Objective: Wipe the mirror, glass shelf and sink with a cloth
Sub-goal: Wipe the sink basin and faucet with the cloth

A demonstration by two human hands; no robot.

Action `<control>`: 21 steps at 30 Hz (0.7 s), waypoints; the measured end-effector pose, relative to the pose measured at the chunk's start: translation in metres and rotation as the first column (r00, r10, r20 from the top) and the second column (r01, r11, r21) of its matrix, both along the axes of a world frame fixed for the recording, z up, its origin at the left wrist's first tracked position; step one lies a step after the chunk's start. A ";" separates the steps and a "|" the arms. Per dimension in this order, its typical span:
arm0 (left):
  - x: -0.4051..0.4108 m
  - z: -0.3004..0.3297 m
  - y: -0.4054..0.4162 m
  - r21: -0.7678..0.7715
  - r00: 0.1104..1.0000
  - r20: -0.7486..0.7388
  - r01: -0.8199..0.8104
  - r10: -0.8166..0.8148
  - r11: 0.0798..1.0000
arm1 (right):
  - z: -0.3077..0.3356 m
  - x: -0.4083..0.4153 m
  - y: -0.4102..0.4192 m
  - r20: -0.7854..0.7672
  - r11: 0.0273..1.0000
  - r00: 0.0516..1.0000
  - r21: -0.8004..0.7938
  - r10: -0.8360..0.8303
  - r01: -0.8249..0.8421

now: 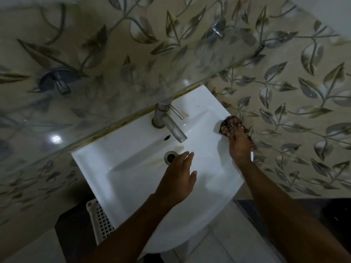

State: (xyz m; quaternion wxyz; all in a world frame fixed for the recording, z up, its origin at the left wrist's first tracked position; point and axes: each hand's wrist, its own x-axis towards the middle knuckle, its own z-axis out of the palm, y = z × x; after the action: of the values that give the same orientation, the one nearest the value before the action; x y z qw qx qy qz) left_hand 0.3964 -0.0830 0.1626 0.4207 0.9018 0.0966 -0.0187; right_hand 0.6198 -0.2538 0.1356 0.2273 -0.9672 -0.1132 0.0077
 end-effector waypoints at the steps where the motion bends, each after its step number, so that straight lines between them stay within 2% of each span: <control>1: 0.006 0.002 0.004 0.000 1.000 0.005 -0.019 0.019 1.000 | -0.001 0.011 0.012 -0.005 1.000 1.000 0.020 0.009 -0.009; 4: 0.012 0.007 0.018 -0.002 0.998 0.006 -0.067 0.067 0.998 | 0.006 0.034 0.048 0.011 0.997 0.998 0.057 0.060 -0.060; 10: 0.004 -0.001 0.045 -0.056 0.984 -0.034 -0.174 0.173 0.983 | 0.019 0.053 0.106 -0.086 0.984 0.985 0.112 0.150 -0.140; 13: 0.014 -0.006 0.043 -0.062 0.984 -0.036 -0.174 0.172 0.983 | 0.017 0.047 0.114 -0.106 0.965 0.967 0.150 0.233 -0.216; 16: 0.029 -0.007 0.040 -0.026 0.986 -0.006 -0.165 0.165 0.986 | 0.017 0.051 0.109 -0.181 0.974 0.960 0.122 0.212 -0.192; 18: 0.037 -0.006 0.043 0.000 0.983 0.002 -0.181 0.181 0.983 | 0.022 0.057 0.108 -0.123 0.971 0.968 0.117 0.220 -0.206; 21: 0.043 -0.006 0.051 0.036 0.976 0.011 -0.218 0.218 0.975 | 0.000 0.078 0.109 -0.010 0.936 0.948 0.165 0.318 -0.313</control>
State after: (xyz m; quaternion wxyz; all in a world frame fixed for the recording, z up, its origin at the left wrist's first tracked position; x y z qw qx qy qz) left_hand 0.4398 -0.0316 0.1563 0.4038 0.8934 0.1941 0.0323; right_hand 0.6974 -0.1449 0.1360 0.3024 -0.9147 -0.2629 0.0525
